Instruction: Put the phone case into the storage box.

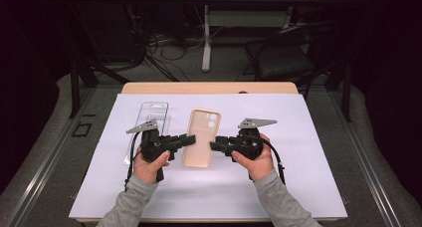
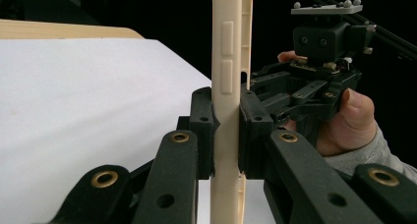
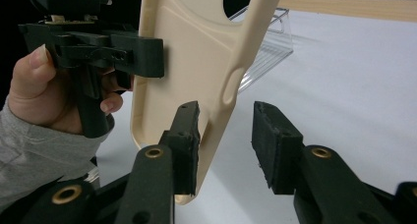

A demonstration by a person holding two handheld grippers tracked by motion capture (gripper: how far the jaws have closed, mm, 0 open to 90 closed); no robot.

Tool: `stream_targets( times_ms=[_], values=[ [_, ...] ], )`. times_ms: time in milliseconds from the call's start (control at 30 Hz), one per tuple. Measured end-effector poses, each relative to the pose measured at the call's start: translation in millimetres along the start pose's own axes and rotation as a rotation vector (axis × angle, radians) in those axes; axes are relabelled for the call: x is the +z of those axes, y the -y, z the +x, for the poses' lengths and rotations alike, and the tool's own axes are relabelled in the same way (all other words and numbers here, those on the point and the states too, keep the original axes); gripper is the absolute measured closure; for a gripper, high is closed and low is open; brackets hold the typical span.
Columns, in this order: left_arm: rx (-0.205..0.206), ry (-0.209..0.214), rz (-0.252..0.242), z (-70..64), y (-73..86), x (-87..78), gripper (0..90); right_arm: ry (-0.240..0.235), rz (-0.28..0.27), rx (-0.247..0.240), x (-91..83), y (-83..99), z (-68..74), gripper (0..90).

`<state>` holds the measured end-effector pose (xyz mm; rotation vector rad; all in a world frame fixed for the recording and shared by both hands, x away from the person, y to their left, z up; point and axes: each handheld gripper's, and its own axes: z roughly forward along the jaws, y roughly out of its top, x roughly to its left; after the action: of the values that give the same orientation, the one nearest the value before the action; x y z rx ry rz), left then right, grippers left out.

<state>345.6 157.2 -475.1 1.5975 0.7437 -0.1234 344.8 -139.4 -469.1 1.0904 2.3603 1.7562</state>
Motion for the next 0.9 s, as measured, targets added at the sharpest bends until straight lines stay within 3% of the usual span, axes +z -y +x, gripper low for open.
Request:
stream_targets(
  times_ms=[267,900],
  values=[
    [0.002,0.005,0.005,-0.9,0.5,1.0,80.4,-0.017,0.016,0.020,0.3,0.5,-0.9,65.4],
    [0.016,0.011,0.005,-3.3,1.6,3.0,80.4,-0.077,0.007,0.121,-0.5,2.8,-7.1,74.6]
  ],
)
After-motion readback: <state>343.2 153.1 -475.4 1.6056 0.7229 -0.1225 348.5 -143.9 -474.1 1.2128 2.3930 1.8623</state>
